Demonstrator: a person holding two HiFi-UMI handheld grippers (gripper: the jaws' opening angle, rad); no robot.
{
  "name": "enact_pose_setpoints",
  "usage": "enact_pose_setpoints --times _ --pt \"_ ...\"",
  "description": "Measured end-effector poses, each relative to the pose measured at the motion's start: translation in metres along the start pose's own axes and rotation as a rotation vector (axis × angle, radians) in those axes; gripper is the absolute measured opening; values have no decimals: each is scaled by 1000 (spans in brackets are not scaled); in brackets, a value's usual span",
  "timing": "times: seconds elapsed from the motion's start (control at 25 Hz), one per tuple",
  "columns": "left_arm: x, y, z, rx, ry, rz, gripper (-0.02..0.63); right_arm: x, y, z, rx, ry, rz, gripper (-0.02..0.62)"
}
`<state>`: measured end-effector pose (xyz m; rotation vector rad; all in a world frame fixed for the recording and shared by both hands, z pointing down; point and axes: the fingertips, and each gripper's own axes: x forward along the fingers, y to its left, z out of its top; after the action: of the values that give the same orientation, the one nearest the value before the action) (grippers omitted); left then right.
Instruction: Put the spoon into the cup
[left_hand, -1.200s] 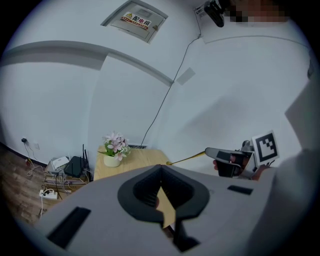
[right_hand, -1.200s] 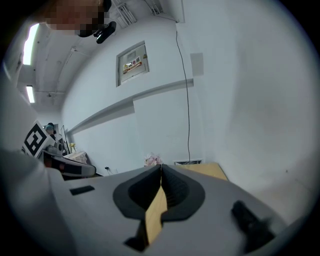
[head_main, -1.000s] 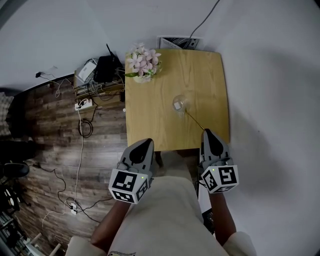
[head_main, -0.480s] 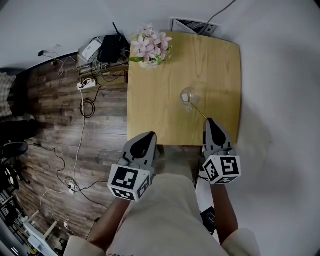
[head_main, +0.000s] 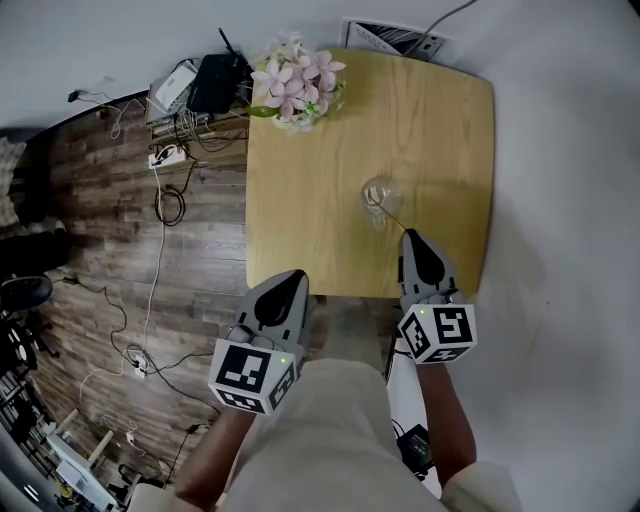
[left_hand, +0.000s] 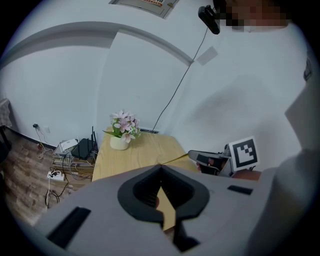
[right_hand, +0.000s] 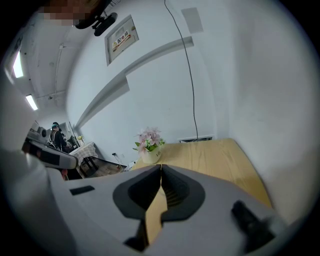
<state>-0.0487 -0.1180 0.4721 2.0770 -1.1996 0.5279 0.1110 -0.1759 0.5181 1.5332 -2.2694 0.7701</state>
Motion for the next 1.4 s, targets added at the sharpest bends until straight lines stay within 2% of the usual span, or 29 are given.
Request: enact_pose_setpoints --times 0.64,0.84,1.4 --pt "18 9 -7 -16 28 18 11 45 -12 -21 18 57 21 35" --pt "12 6 -5 -14 17 14 11 41 -4 -18 -6 58 40 37" --pt "-19 -7 9 15 -45 -16 11 -1 6 0 -34 25 -5 40"
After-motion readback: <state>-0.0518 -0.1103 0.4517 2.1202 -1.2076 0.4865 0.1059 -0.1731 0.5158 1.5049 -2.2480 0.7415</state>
